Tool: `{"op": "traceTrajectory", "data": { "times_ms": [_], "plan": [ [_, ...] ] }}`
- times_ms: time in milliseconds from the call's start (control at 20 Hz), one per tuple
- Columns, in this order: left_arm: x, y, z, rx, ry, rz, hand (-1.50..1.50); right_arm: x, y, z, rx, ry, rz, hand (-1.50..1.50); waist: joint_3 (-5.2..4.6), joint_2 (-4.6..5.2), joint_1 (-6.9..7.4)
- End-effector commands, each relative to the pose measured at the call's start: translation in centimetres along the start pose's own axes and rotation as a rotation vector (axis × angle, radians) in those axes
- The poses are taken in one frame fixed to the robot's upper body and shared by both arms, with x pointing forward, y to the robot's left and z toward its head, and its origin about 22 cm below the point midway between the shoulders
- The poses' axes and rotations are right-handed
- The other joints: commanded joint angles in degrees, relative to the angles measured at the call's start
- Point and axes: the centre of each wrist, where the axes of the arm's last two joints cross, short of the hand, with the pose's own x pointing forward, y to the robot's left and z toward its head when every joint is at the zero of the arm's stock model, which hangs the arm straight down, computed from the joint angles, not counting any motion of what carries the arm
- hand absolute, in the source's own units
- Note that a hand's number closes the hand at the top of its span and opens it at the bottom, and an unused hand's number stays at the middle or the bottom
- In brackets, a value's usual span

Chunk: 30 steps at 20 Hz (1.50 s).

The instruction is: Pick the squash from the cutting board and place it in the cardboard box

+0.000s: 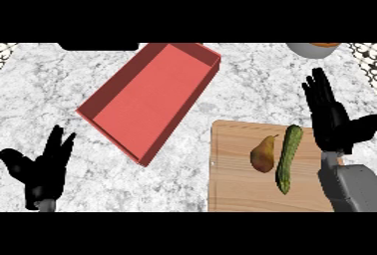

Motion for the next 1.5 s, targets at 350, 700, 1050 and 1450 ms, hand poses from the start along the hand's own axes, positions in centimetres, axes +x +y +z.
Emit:
{"op": "traceTrajectory", "data": {
  "times_ms": [350,700,1050,1450],
  "plan": [
    [4.2,5.1,-2.2,0.015,-0.245,-0.455,0.00,2.1,-8.3,2.3,0.324,-0.051,0.697,-1.50,-0.75,-0.99,-0.74],
    [5.6,5.3,-3.8,0.011,-0.264,-0.552,0.00,-8.6,-10.8,11.0,0.215,-0.130,0.178,-1.50,0.42,-1.15,-0.47],
    [4.8,4.2,-4.2,-0.008,-0.270,-0.549,0.00,-5.1,-16.9,8.2,0.323,-0.176,0.553,-1.50,0.22,-1.24,0.15],
    [4.5,2.3,-3.9,-0.033,-0.251,-0.530,0.00,0.6,-15.3,3.5,0.598,0.011,0.874,-1.50,0.17,-1.33,0.88]
  ]
}}
